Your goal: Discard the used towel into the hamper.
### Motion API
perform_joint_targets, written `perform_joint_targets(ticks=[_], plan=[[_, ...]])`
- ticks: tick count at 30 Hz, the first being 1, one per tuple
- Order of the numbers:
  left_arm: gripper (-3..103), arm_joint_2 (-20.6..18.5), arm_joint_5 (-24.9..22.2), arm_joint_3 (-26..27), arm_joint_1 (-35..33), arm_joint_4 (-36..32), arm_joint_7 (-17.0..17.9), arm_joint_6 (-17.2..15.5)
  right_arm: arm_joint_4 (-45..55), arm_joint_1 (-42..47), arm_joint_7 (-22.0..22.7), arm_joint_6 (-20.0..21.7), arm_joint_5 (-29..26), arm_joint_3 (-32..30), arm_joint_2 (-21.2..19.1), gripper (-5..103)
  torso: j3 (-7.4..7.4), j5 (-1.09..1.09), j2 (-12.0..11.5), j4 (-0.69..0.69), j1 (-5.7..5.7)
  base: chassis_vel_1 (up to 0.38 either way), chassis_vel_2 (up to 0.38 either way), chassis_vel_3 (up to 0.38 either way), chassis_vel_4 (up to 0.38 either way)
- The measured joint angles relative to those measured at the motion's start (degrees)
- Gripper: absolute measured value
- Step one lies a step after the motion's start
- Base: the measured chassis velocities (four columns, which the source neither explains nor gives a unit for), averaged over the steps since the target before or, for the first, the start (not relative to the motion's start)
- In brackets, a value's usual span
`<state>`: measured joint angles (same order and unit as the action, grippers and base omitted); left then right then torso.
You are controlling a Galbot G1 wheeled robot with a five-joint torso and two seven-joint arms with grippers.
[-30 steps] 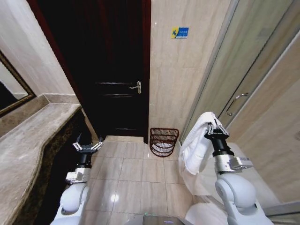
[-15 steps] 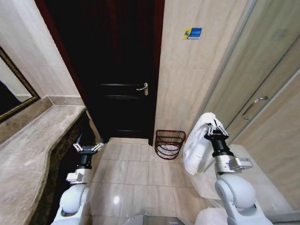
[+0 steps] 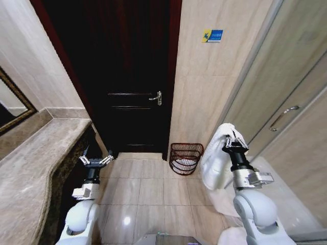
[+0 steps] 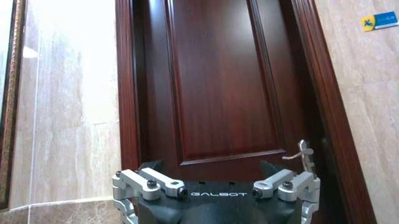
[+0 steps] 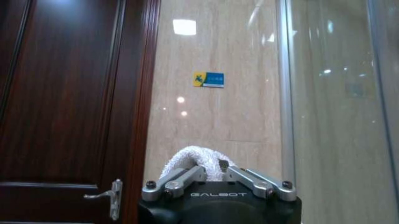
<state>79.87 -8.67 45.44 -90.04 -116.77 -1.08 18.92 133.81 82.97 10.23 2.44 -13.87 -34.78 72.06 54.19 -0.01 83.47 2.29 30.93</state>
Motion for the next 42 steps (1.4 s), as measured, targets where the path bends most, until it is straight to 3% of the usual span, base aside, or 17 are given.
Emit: perform_joint_targets(ticks=[9, 12, 15, 17, 20, 24, 26, 35, 42], plan=[[100, 1.82, 0.71, 0.29, -0.43, -0.74, -0.19, 0.10, -0.02, -0.88, -0.49, -0.07, -3.85, -1.12, -1.55, 2, 0.00, 0.02, 0.00, -0.04, -0.01, 0.000, 0.012, 0.001, -0.005], [100, 3.01, 0.65, 0.69, -1.29, -1.38, -0.49, 0.51, 0.43, -3.07, -0.41, 1.57, -7.85, -1.87, -4.25, 2, -0.01, 0.03, 0.00, -0.03, -0.02, 0.000, 0.000, 0.000, 0.000], [100, 4.42, 0.73, 0.86, -3.21, -2.24, 0.18, 1.78, 0.68, -8.11, 0.28, 4.02, -15.90, -3.26, -9.34, 2, 0.00, 0.02, 0.00, -0.01, -0.01, 0.000, 0.000, 0.000, 0.000], [100, 4.85, 0.77, 0.89, -3.91, -2.56, 0.45, 2.10, 0.54, -9.52, 0.30, 4.25, -17.48, -3.50, -10.58, 2, 0.00, 0.03, 0.00, -0.03, -0.01, 0.000, 0.000, 0.000, 0.000], [100, 7.09, 0.84, 1.61, -8.02, -3.76, 1.10, 3.97, -0.39, -16.80, 0.32, 5.52, -23.94, -3.71, -15.15, 2, 0.00, 0.06, 0.00, -0.01, -0.01, 0.000, 0.000, 0.000, 0.000], [100, 8.09, 1.87, 2.06, -9.62, -3.68, 1.22, 5.92, -0.74, -22.06, 0.43, 6.70, -27.57, -3.66, -17.12, 2, 0.00, 0.00, 0.00, -0.01, -0.01, 0.000, 0.000, 0.000, 0.000], [100, 8.94, 3.00, 1.98, -11.40, -3.67, 1.70, 6.67, -2.28, -29.24, 1.23, 8.85, -30.81, -3.62, -19.24, 2, 0.00, 0.04, 0.00, 0.00, -0.01, 0.000, 0.000, 0.000, 0.000], [100, 9.19, 5.66, 0.46, -12.60, -4.67, 2.44, 6.63, -12.63, -47.25, 1.96, 12.03, -39.19, -1.97, -28.79, 2, 0.00, 0.02, 0.00, -0.03, -0.01, 0.000, 0.000, 0.000, 0.000], [100, 10.29, 5.73, 0.71, -12.67, -5.04, 2.44, 6.80, -19.05, -63.05, 2.47, 13.86, -45.74, 3.45, -31.43, 2, 0.01, 0.03, 0.00, -0.01, 0.00, 0.000, 0.000, 0.000, 0.000]])
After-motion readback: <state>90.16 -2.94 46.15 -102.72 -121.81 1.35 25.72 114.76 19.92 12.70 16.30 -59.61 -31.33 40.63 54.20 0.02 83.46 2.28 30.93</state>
